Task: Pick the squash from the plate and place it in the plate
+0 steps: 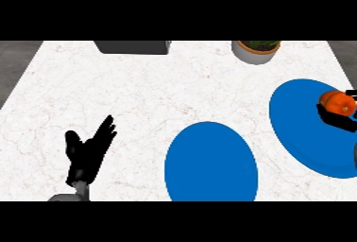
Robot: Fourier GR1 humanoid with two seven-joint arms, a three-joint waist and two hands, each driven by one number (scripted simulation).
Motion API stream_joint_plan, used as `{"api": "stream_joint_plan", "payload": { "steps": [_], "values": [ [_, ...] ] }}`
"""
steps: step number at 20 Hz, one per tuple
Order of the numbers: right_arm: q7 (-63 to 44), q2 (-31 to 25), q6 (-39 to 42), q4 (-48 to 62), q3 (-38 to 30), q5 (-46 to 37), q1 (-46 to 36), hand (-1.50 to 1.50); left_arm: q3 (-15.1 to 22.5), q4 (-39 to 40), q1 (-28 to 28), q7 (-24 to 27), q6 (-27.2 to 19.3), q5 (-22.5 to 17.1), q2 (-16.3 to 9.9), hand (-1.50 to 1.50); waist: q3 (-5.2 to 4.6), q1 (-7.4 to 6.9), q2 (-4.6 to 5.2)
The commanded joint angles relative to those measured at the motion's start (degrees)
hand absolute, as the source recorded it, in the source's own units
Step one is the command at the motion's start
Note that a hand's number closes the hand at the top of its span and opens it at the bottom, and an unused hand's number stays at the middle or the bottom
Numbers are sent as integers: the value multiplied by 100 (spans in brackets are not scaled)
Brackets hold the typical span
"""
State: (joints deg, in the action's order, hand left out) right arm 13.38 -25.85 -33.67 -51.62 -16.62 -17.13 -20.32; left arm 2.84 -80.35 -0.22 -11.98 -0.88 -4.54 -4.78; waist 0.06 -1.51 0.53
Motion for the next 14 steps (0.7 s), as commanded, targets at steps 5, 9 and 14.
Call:
{"api": "stream_joint_plan", "payload": {
  "steps": [5,9,14],
  "values": [
    [329,-430,1060,2410,166,-276,-1046,-150,-6,-116,50,-19,71,-42,-20,0,17,-125,35],
    [1404,-401,1462,2870,-314,239,-1332,-150,70,48,-205,-112,-63,55,135,0,23,-73,45],
    [2364,-464,1807,2786,-1165,1124,-1363,-150,89,-206,278,22,112,-1,7,0,33,-89,30]
  ]
}}
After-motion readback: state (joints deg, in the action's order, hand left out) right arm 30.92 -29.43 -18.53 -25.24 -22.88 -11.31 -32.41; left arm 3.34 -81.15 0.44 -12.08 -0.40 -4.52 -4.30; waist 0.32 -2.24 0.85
